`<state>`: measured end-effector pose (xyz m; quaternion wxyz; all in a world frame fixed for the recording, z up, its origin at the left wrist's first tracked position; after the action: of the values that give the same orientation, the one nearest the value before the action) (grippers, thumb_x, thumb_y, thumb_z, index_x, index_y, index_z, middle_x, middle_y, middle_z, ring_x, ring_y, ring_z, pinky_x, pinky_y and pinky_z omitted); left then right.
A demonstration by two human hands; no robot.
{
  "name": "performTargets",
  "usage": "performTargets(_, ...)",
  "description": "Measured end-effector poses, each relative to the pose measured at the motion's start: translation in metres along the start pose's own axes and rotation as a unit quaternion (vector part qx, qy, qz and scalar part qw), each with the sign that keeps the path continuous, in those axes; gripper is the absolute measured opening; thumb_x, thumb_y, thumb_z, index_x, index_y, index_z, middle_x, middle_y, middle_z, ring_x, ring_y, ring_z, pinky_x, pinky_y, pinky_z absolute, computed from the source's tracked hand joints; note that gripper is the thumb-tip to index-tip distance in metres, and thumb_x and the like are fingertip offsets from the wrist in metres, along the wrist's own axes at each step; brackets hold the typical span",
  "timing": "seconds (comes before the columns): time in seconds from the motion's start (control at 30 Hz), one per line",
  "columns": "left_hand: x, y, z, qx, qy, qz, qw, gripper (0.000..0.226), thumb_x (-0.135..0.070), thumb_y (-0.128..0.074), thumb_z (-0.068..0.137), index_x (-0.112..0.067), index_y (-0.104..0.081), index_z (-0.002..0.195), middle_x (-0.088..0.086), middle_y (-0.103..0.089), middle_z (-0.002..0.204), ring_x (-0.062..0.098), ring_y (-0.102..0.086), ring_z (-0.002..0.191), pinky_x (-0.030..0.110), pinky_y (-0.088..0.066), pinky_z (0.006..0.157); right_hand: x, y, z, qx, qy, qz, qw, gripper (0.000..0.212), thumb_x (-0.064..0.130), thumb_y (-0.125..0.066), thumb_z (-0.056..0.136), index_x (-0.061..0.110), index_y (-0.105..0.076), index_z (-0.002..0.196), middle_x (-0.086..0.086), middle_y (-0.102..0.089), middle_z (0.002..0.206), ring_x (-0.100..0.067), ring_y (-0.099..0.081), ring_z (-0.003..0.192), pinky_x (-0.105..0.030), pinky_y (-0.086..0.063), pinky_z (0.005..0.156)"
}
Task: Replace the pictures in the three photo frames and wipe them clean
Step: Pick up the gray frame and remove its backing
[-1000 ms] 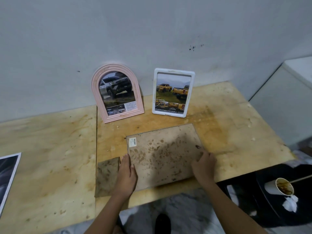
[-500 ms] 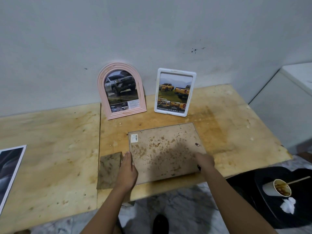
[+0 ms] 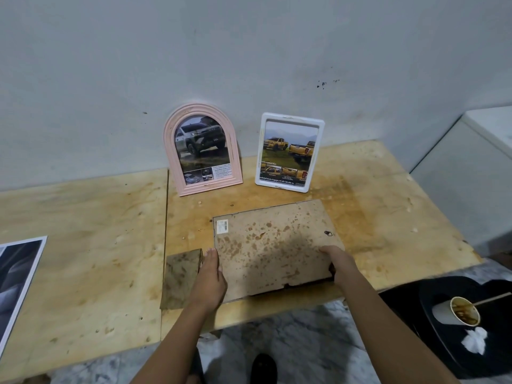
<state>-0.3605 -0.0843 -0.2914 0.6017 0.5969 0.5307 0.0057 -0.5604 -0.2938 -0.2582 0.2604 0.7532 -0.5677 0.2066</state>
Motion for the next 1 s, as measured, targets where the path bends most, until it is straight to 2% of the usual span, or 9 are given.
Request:
performTargets(0.2, 0.000, -0.001, -0.002, -0.010, 0.003, -0.009, 1.000, 0.054, -0.017, -0.030, 0.100, -0.009, -0.010, 0.150, 0.006, -0.012, 0.158, 0.017, -0.008, 0.146, 0.029, -0.012, 0.116, 0.006, 0.006, -0.001, 0.036, 0.000, -0.036, 0.999, 0.040, 0.012, -0.065, 0.084, 0.004, -0.048, 0.119, -0.012, -0.052, 0.115, -0.032, -0.051, 0.109, -0.039, -0.046, 0.076)
performTargets(0.3, 0.000, -0.001, -0.004, -0.013, 0.005, -0.005, 1.000, 0.054, -0.018, -0.031, 0.100, -0.009, -0.011, 0.150, 0.005, -0.012, 0.158, 0.016, -0.008, 0.146, 0.028, -0.014, 0.115, 0.005, 0.017, 0.001, 0.030, 0.019, -0.077, 0.996, 0.031, 0.007, -0.067, 0.081, 0.001, -0.050, 0.107, -0.012, -0.054, 0.098, -0.025, -0.052, 0.084, -0.030, -0.042, 0.059)
performTargets(0.37, -0.001, 0.000, -0.006, -0.016, 0.006, -0.005, 1.000, 0.054, -0.018, -0.031, 0.100, -0.009, -0.012, 0.150, 0.004, -0.013, 0.158, 0.015, -0.009, 0.146, 0.027, -0.014, 0.115, 0.005, 0.024, 0.002, 0.003, 0.049, -0.117, 0.992, 0.035, 0.007, -0.071, 0.079, 0.001, -0.048, 0.105, -0.012, -0.054, 0.096, -0.022, -0.052, 0.077, -0.029, -0.042, 0.056)
performTargets(0.5, -0.003, 0.003, -0.003, -0.005, 0.008, 0.003, 1.000, 0.055, -0.017, -0.030, 0.100, -0.010, -0.010, 0.150, 0.003, -0.010, 0.159, 0.014, -0.007, 0.146, 0.026, -0.013, 0.115, 0.013, 0.024, -0.003, -0.021, 0.130, -0.213, 0.968, 0.043, 0.006, -0.070, 0.077, 0.013, -0.040, 0.106, -0.001, -0.050, 0.088, -0.023, -0.054, 0.082, -0.029, -0.043, 0.054)
performTargets(0.6, -0.008, 0.004, -0.005, 0.011, 0.024, -0.005, 1.000, 0.058, -0.014, -0.032, 0.097, -0.010, -0.009, 0.151, 0.003, -0.009, 0.159, 0.016, -0.007, 0.146, 0.028, -0.012, 0.117, 0.011, 0.022, -0.001, -0.022, 0.132, -0.271, 0.953, 0.025, 0.017, -0.068, 0.081, 0.012, -0.045, 0.090, -0.004, -0.052, 0.082, -0.022, -0.052, 0.074, -0.031, -0.042, 0.055)
performTargets(0.7, -0.010, 0.006, -0.003, 0.010, 0.037, -0.010, 0.999, 0.057, -0.013, -0.035, 0.090, -0.009, -0.023, 0.146, 0.009, -0.025, 0.153, 0.025, -0.023, 0.141, 0.039, -0.025, 0.116, 0.014, 0.024, 0.006, -0.033, 0.136, -0.304, 0.942, 0.035, 0.027, -0.065, 0.084, 0.014, -0.037, 0.066, -0.005, -0.041, 0.064, -0.019, -0.039, 0.054, -0.028, -0.031, 0.048)
performTargets(0.77, -0.009, 0.007, 0.001, -0.013, 0.033, 0.007, 0.999, 0.049, -0.013, -0.038, 0.084, -0.010, -0.037, 0.133, 0.010, -0.044, 0.136, 0.028, -0.040, 0.125, 0.043, -0.040, 0.103, 0.019, 0.023, 0.013, -0.035, 0.146, -0.337, 0.930, 0.039, 0.035, -0.061, 0.086, 0.017, -0.035, 0.065, -0.003, -0.036, 0.063, -0.017, -0.035, 0.052, -0.027, -0.025, 0.045)
performTargets(0.87, -0.017, 0.008, 0.003, -0.060, 0.046, 0.015, 0.997, 0.040, -0.009, -0.044, 0.080, -0.014, -0.045, 0.119, 0.004, -0.051, 0.114, 0.022, -0.046, 0.104, 0.035, -0.043, 0.089, 0.027, 0.022, 0.022, -0.035, 0.170, -0.368, 0.914, 0.035, 0.044, -0.058, 0.087, 0.013, -0.040, 0.083, -0.004, -0.045, 0.074, -0.018, -0.044, 0.062, -0.029, -0.030, 0.049)
performTargets(1.0, -0.027, 0.005, 0.002, -0.113, 0.108, 0.006, 0.988, 0.046, -0.013, -0.045, 0.087, -0.011, -0.040, 0.133, 0.012, -0.046, 0.121, 0.027, -0.044, 0.110, 0.039, -0.042, 0.094, 0.046, 0.012, 0.032, 0.017, 0.211, -0.449, 0.868, 0.044, 0.050, -0.053, 0.087, 0.014, -0.034, 0.070, -0.003, -0.037, 0.066, -0.018, -0.038, 0.059, -0.029, -0.028, 0.055)
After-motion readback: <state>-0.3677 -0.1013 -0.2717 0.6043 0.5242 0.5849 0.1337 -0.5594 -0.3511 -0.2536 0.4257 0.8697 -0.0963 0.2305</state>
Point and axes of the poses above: each hand's wrist, its own z-axis towards the middle knuckle, its own y-axis out of the back of the hand, x = y × z, the point moved 2 cm from there along z, towards the middle knuckle
